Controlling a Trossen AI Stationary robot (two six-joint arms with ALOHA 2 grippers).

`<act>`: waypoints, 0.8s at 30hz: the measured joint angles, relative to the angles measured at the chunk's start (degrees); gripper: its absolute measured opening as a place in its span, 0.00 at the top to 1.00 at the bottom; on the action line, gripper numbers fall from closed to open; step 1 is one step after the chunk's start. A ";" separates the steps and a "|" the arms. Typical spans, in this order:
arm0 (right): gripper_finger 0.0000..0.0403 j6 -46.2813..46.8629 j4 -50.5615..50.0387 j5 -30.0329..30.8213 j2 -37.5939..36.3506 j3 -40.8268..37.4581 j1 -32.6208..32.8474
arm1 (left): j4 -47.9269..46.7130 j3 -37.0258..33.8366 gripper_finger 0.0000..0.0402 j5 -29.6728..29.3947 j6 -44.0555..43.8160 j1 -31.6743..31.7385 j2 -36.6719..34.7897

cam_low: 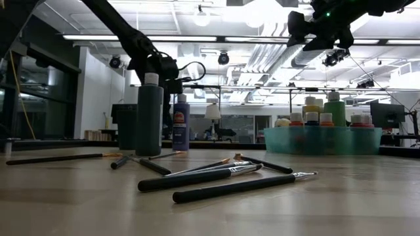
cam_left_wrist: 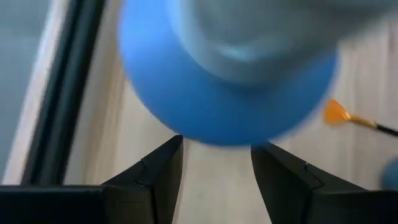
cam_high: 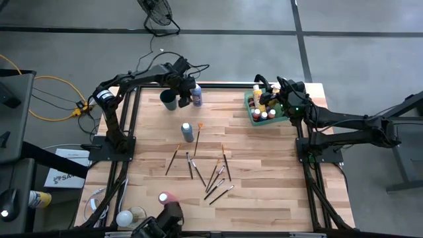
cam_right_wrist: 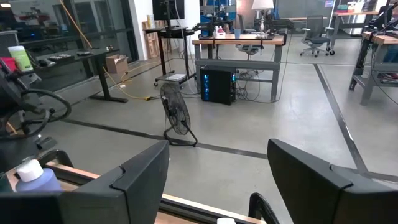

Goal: Pick & Place Paint Supplies
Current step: Put the big purple paint bottle into the green bin

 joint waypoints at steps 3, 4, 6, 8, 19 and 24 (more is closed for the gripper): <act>0.34 0.02 0.01 0.01 0.00 0.00 0.00 | 3.98 -0.33 0.54 -0.24 -1.93 0.00 0.00; 0.34 0.02 0.01 0.00 0.00 0.00 0.00 | 4.65 -0.38 0.54 -0.24 -2.29 0.00 0.00; 0.34 0.02 -0.01 0.00 0.00 0.00 0.00 | 5.26 -0.41 0.54 -0.25 -2.22 0.00 0.00; 0.34 0.02 -0.01 0.00 0.00 0.00 0.00 | 5.56 -0.41 0.54 -0.26 -1.82 0.00 0.00; 0.34 0.02 0.01 0.02 0.00 0.00 0.00 | 5.91 -0.41 0.45 3.75 -0.93 -0.02 0.00; 0.34 0.02 -0.02 0.00 0.00 0.00 0.00 | 6.66 -0.95 0.24 6.62 0.05 -0.01 0.00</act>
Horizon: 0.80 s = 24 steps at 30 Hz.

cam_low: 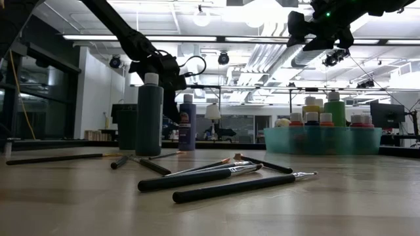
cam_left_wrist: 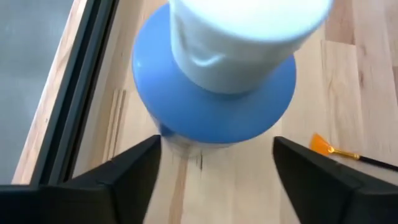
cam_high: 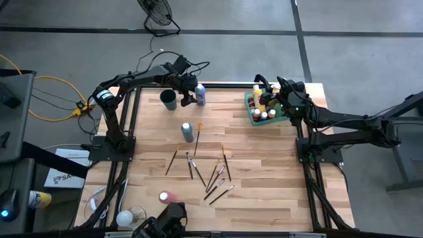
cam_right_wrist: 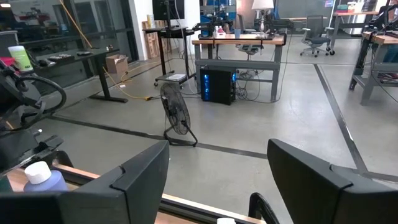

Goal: Pick & Place Paint Supplies
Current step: Put the big purple paint bottle into the green bin

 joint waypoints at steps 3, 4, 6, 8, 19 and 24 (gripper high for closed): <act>0.34 0.01 0.00 -0.12 0.00 0.00 0.00 | 3.74 -1.90 0.15 0.89 0.52 -0.07 0.00; 0.34 0.02 0.02 -0.12 0.00 0.00 0.00 | 5.53 -2.70 0.14 0.88 0.16 -0.16 0.00; 0.34 0.02 0.01 -0.13 0.00 0.00 0.00 | 10.14 -4.62 0.12 0.90 -1.37 -0.49 0.00; 0.34 0.00 0.02 -0.13 0.00 0.00 0.00 | 13.67 -6.12 0.12 0.96 -3.45 -0.56 0.02; 0.34 0.02 0.00 -0.15 0.00 0.00 0.00 | 19.29 -6.52 0.13 0.47 -8.65 -1.73 0.04; 0.34 0.02 0.02 -0.15 0.01 0.00 0.00 | 19.26 -6.52 0.26 -1.34 -10.83 -2.72 0.04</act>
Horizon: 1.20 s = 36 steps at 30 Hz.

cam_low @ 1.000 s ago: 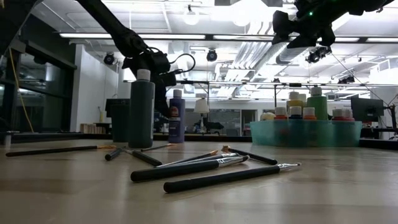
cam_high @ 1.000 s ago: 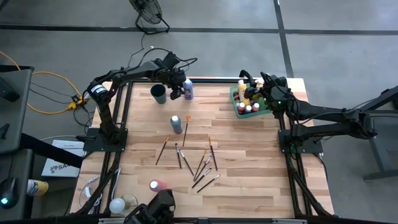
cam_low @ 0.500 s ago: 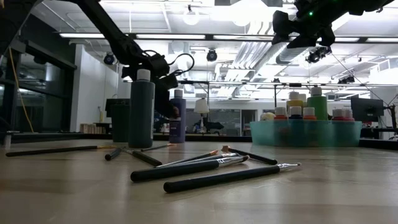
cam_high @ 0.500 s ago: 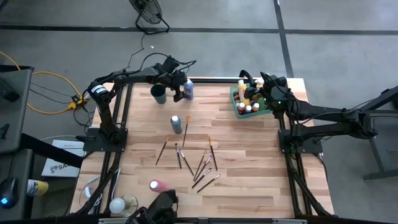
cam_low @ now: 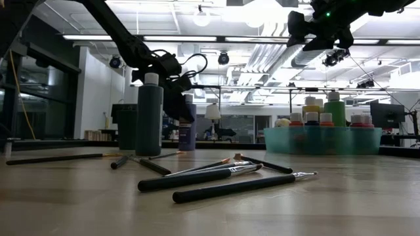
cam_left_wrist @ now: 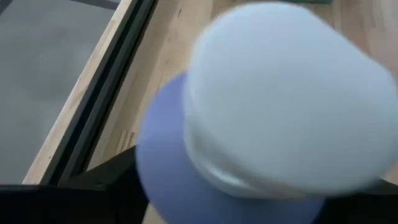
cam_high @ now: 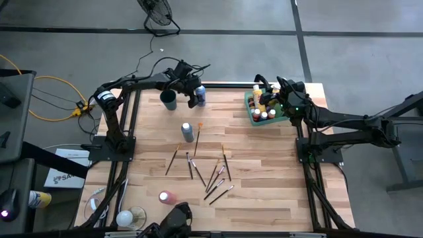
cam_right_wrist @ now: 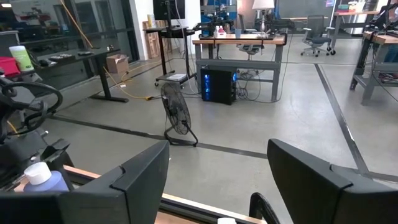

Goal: Pick & Place Paint Supplies
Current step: Put the big purple paint bottle into the green bin

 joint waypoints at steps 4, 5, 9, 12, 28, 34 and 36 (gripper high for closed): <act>0.34 0.96 0.00 -0.65 0.01 0.00 0.00 | 0.14 0.00 0.44 -0.93 -2.14 -0.04 0.00; 0.34 1.35 0.04 -1.23 0.01 0.00 0.00 | -0.02 0.11 0.49 -0.95 -2.73 -0.03 0.00; 0.34 1.62 0.29 -4.43 0.01 0.00 0.00 | -5.64 3.53 0.58 -1.62 -3.51 0.04 0.02; 0.34 1.59 1.92 -10.07 0.04 0.00 0.00 | -10.27 8.59 0.58 -1.68 -1.50 -0.43 0.07; 0.34 -5.28 20.47 -36.67 16.80 7.19 -2.22 | -23.54 31.19 0.53 -6.99 7.15 -13.32 0.04; 0.34 -9.34 13.69 -44.30 23.55 16.46 -3.19 | -24.85 31.85 0.54 -8.17 7.03 -15.68 0.04; 0.34 -10.33 10.22 -46.42 24.92 19.14 -3.19 | -25.81 31.85 0.54 -8.56 7.06 -16.13 0.04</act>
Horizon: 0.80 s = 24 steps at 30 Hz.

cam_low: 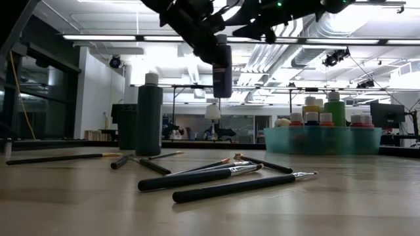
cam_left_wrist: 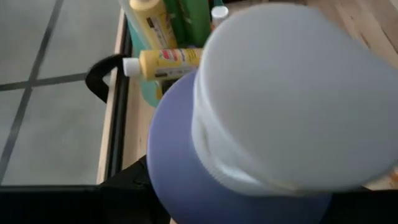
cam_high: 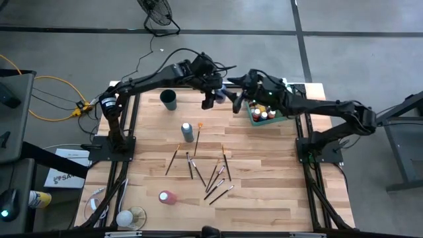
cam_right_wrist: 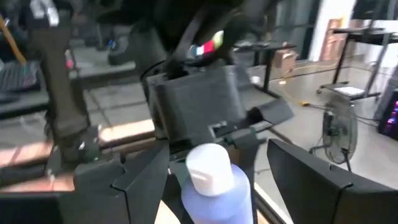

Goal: Pick & Place Paint Supplies
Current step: Put the big purple paint bottle into the green bin

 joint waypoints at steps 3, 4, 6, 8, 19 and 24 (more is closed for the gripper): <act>0.34 -1.72 -3.28 -1.51 1.88 2.64 0.06 | -1.60 0.00 0.54 -0.01 -0.02 -0.02 0.00; 0.34 -2.23 -3.98 -1.55 2.46 3.12 0.04 | -1.96 0.00 0.54 -0.01 -0.08 -0.02 0.00; 0.34 -3.08 -4.15 -1.63 3.58 3.29 -0.09 | -2.27 0.00 0.54 -0.01 -0.26 0.00 0.00; 0.34 -3.36 -4.20 -3.28 4.57 3.29 -0.58 | -2.75 0.00 0.54 -0.05 -0.25 0.00 0.00; 0.34 -3.70 -4.21 -4.69 5.72 3.29 -1.80 | -3.82 0.00 0.54 1.56 -0.60 -0.02 -0.06; 0.34 -3.07 -2.46 -5.60 7.70 3.20 -2.09 | -4.04 0.00 0.54 1.56 -0.64 -0.02 -0.07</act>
